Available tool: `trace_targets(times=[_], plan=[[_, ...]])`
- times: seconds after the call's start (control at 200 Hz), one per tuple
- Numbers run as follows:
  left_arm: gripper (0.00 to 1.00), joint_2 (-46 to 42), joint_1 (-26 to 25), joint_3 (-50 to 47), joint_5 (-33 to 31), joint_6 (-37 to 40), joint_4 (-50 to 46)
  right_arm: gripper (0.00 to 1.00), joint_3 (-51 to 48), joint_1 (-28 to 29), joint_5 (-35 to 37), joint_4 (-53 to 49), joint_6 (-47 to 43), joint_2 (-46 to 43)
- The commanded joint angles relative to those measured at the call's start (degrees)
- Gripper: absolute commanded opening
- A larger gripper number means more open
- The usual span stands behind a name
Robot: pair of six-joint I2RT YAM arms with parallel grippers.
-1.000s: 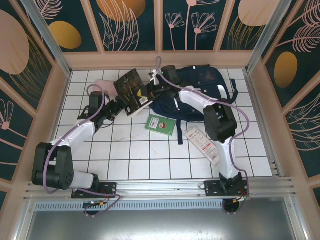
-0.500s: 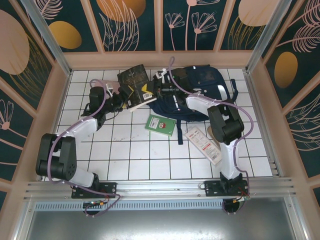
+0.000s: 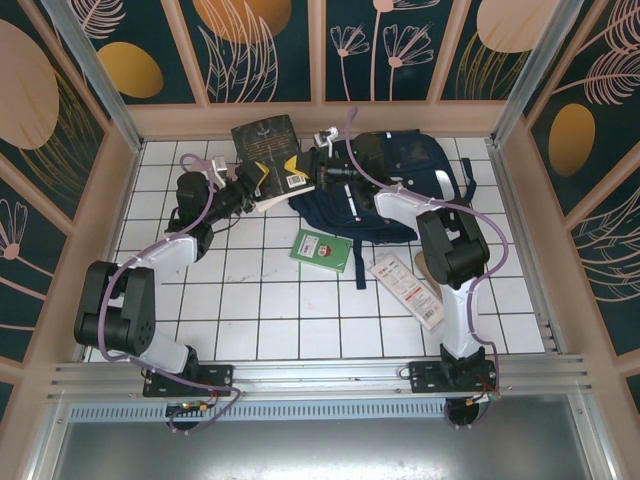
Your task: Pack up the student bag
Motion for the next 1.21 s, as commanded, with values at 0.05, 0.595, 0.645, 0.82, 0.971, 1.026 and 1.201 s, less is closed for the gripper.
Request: trace_targets(times=[0.05,0.595,0.645,0.82,0.971,1.026,1.201], plan=[[0.65,-0.3,0.3,-0.6,1.1,-1.3,3.9,0.0,1.7,-0.1,-1.6,6.1,-0.2,-2.6],[0.06,-7.0,1.0,1.3,-3.6,7.9,-11.2,0.41,7.0,-1.5,10.9,-42.6,-37.6,-4.4],[0.06,-7.4,1.0,1.6,-3.9,9.2,-12.7,0.42,8.9,-1.5,16.3,-49.0,-42.4,-4.6],[0.06,-8.7,1.0,3.1,-5.4,14.4,-19.5,0.42,18.5,-0.5,40.8,-71.3,-54.7,-1.0],[0.06,-9.6,1.1,3.5,-6.2,16.5,-22.5,0.43,22.8,2.1,55.4,-78.3,-59.8,2.2],[0.06,-9.7,1.0,3.3,-6.0,16.5,-22.5,0.43,23.7,2.4,58.0,-79.0,-61.0,3.3],[0.07,-10.3,1.0,2.4,-5.6,16.5,-22.3,0.43,26.6,4.9,63.4,-80.9,-62.7,7.2]])
